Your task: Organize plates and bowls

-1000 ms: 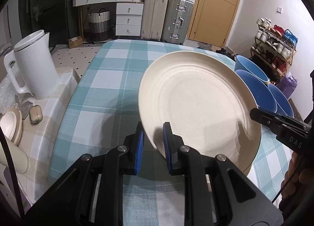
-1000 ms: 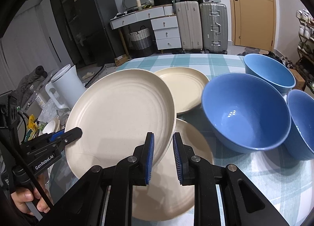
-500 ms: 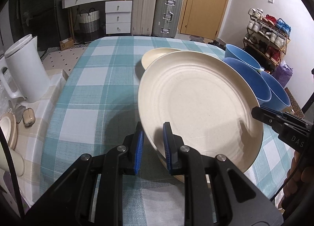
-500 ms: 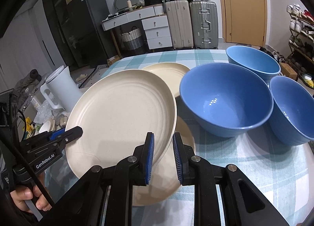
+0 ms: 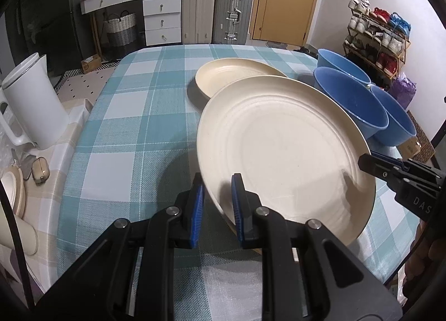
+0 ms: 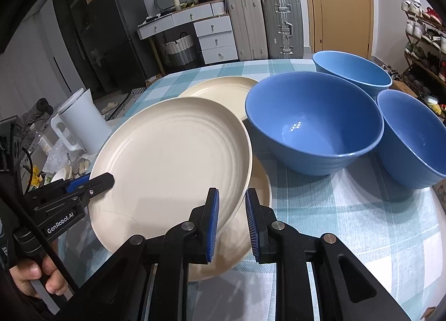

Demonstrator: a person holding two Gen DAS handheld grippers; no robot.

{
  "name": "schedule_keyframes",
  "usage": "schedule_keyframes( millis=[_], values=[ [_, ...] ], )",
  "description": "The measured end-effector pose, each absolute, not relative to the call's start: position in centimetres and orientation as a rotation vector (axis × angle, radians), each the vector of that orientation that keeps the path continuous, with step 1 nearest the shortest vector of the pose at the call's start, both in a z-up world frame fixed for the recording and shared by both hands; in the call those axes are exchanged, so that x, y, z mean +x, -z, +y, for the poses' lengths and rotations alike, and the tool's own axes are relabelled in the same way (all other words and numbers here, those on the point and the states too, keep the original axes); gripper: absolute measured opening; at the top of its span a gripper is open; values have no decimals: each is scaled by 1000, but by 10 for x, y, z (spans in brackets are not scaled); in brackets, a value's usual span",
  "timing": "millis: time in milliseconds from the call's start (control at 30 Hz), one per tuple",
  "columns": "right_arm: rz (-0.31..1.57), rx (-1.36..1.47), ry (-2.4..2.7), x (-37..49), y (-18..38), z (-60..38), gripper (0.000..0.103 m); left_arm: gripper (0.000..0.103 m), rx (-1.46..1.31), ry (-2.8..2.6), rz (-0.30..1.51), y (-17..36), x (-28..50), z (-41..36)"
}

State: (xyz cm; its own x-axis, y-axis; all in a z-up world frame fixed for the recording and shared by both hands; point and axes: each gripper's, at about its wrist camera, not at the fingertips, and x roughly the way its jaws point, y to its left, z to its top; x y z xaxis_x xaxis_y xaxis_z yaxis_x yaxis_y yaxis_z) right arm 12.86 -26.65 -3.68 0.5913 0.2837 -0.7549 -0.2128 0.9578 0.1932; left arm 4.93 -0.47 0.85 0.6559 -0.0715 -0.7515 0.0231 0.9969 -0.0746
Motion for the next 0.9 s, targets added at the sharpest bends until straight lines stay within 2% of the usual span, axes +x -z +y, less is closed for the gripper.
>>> schedule_keyframes(
  millis=[900],
  values=[
    [926,59,-227,123,62,-266,20,16,38,54,899,26,59,-25]
  ],
)
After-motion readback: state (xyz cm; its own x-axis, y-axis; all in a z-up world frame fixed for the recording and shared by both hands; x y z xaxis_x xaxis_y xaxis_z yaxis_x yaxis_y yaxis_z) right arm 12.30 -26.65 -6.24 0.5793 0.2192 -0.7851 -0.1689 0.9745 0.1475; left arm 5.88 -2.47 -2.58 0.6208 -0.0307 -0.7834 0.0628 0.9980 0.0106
